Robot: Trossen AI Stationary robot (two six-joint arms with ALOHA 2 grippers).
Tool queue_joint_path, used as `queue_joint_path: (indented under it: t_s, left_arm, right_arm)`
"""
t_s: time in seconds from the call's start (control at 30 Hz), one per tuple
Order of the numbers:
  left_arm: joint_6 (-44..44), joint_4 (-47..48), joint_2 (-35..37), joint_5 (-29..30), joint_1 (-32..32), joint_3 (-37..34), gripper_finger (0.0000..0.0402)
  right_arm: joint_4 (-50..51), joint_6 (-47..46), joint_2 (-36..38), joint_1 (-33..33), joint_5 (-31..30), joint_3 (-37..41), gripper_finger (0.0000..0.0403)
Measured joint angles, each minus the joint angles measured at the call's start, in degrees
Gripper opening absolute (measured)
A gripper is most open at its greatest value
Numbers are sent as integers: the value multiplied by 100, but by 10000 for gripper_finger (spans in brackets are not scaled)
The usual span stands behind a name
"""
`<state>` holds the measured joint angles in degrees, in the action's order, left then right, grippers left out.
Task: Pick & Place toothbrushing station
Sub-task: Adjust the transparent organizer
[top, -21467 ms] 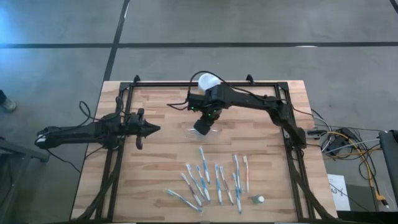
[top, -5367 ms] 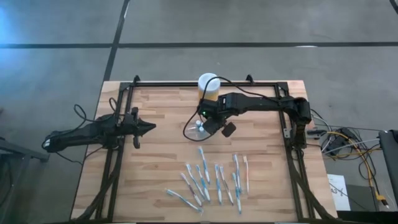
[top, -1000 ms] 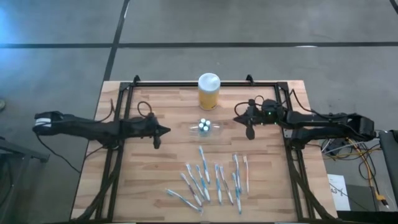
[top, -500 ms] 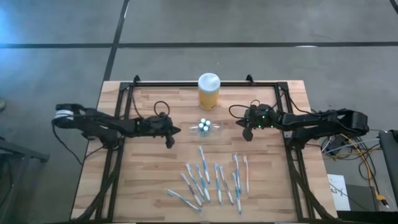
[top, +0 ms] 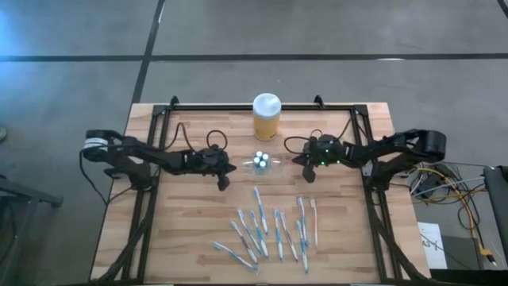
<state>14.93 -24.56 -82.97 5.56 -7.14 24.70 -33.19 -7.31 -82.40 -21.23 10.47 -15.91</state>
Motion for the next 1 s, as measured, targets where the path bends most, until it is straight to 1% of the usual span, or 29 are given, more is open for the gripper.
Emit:
queue_joint_path:
  t_s: [0.3,0.53,0.7,1.0]
  left_arm:
    - [-120,28,-104,-8,-169,176,4]
    - [-146,157,-136,-136,-255,304,4]
    - [-187,190,-244,-142,-262,379,2]
    - [-234,181,-270,-177,-324,381,3]
  right_arm:
    - [-2,190,-548,90,55,-479,8]
    - [20,214,-912,240,167,-723,8]
    - [24,210,-1033,260,175,-747,8]
    - [39,205,-997,339,194,-743,8]
